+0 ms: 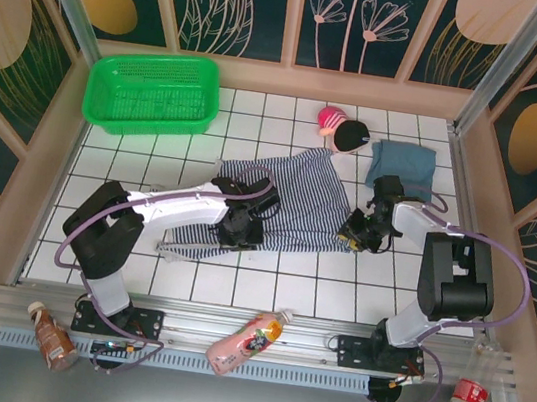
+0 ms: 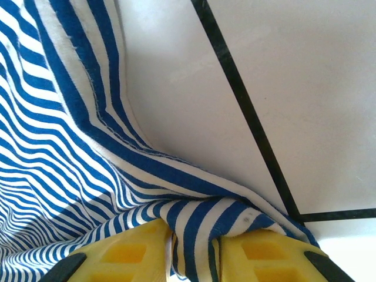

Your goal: Fold and stack the tank tops

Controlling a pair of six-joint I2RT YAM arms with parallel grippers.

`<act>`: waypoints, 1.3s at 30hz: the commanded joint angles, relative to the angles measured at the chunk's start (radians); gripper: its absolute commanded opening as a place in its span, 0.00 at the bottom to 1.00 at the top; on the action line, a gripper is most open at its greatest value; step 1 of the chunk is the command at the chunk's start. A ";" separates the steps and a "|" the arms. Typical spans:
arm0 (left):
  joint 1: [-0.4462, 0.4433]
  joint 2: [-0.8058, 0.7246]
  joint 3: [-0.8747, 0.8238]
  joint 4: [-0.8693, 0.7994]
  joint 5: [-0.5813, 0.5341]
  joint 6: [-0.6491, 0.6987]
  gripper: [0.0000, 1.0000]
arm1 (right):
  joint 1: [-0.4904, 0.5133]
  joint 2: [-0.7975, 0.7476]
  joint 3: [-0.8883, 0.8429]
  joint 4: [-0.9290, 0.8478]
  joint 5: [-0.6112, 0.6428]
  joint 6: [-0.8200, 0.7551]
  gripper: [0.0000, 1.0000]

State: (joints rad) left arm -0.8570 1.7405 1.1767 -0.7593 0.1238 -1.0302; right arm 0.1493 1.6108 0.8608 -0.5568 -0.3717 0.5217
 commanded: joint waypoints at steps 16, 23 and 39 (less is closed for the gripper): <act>0.085 -0.033 0.061 -0.023 0.046 0.085 0.11 | -0.009 -0.032 -0.010 -0.029 0.012 -0.017 0.25; 0.144 0.021 0.068 -0.031 -0.008 0.151 0.10 | -0.010 -0.023 0.030 -0.015 -0.001 -0.008 0.26; 0.179 0.113 0.085 0.035 -0.099 0.149 0.24 | -0.015 0.032 0.153 0.084 -0.038 0.055 0.27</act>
State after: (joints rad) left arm -0.6861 1.8351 1.2316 -0.7273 0.0765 -0.8864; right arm 0.1455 1.6146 0.9611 -0.5163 -0.4068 0.5594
